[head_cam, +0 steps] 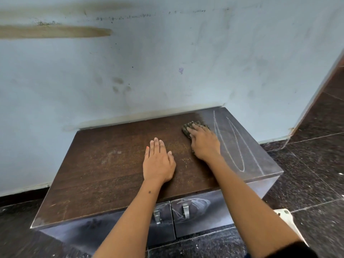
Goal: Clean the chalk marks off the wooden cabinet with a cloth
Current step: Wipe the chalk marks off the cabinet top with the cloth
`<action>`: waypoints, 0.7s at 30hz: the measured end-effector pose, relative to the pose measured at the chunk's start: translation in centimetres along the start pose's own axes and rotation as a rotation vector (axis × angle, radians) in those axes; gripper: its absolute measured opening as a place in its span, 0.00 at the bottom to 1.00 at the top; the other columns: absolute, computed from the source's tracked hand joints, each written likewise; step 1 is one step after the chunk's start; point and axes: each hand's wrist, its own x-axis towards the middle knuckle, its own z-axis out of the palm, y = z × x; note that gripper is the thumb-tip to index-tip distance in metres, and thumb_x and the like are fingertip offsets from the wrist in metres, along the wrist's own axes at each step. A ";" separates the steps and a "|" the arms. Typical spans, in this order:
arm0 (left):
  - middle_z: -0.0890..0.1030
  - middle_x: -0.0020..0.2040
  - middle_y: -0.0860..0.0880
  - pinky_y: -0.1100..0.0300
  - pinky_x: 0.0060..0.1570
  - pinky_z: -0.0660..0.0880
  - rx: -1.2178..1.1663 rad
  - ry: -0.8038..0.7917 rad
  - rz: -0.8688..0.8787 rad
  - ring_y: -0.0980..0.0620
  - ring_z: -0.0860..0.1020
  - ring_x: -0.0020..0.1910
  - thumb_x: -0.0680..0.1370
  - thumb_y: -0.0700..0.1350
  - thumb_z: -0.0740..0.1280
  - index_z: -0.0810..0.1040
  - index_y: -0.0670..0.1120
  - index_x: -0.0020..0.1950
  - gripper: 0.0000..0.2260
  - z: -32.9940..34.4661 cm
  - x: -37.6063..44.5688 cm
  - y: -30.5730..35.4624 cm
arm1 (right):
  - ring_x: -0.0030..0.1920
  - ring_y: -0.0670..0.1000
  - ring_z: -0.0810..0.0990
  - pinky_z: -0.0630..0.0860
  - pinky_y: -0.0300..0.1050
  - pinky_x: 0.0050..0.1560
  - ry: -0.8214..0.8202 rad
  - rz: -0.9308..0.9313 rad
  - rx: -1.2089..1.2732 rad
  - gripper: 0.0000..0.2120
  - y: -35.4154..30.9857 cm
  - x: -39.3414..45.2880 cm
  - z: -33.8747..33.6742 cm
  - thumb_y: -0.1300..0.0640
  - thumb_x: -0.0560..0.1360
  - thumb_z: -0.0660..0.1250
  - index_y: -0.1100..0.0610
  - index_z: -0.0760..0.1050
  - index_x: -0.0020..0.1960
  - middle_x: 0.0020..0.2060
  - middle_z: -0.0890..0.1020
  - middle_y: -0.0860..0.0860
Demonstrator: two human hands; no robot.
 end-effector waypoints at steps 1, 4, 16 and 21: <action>0.46 0.79 0.43 0.54 0.75 0.42 -0.002 -0.005 -0.001 0.48 0.44 0.77 0.83 0.50 0.45 0.47 0.40 0.78 0.25 -0.1 -0.1 0.0 | 0.73 0.51 0.60 0.56 0.48 0.72 0.009 0.006 0.009 0.19 0.0 -1.8 -0.3 0.54 0.82 0.52 0.46 0.65 0.72 0.73 0.63 0.45; 0.47 0.79 0.43 0.54 0.75 0.42 -0.025 0.018 -0.019 0.48 0.45 0.77 0.83 0.50 0.46 0.48 0.40 0.78 0.25 -0.2 -0.4 0.3 | 0.73 0.49 0.60 0.56 0.46 0.72 0.034 0.035 0.005 0.19 0.4 -7.0 -1.1 0.53 0.82 0.51 0.45 0.66 0.71 0.73 0.64 0.44; 0.50 0.78 0.43 0.53 0.74 0.42 -0.051 0.101 0.080 0.48 0.47 0.77 0.69 0.54 0.30 0.51 0.40 0.77 0.40 2.3 0.1 6.7 | 0.75 0.49 0.57 0.53 0.46 0.73 -0.027 -0.003 -0.017 0.19 1.6 -0.8 -0.3 0.53 0.82 0.51 0.45 0.65 0.72 0.74 0.62 0.44; 0.49 0.79 0.44 0.52 0.75 0.43 -0.047 0.080 0.068 0.49 0.46 0.77 0.78 0.51 0.40 0.49 0.41 0.78 0.29 2.0 0.3 6.7 | 0.74 0.50 0.58 0.55 0.49 0.74 -0.062 -0.017 -0.042 0.20 1.9 4.4 0.1 0.54 0.81 0.51 0.47 0.64 0.72 0.74 0.62 0.46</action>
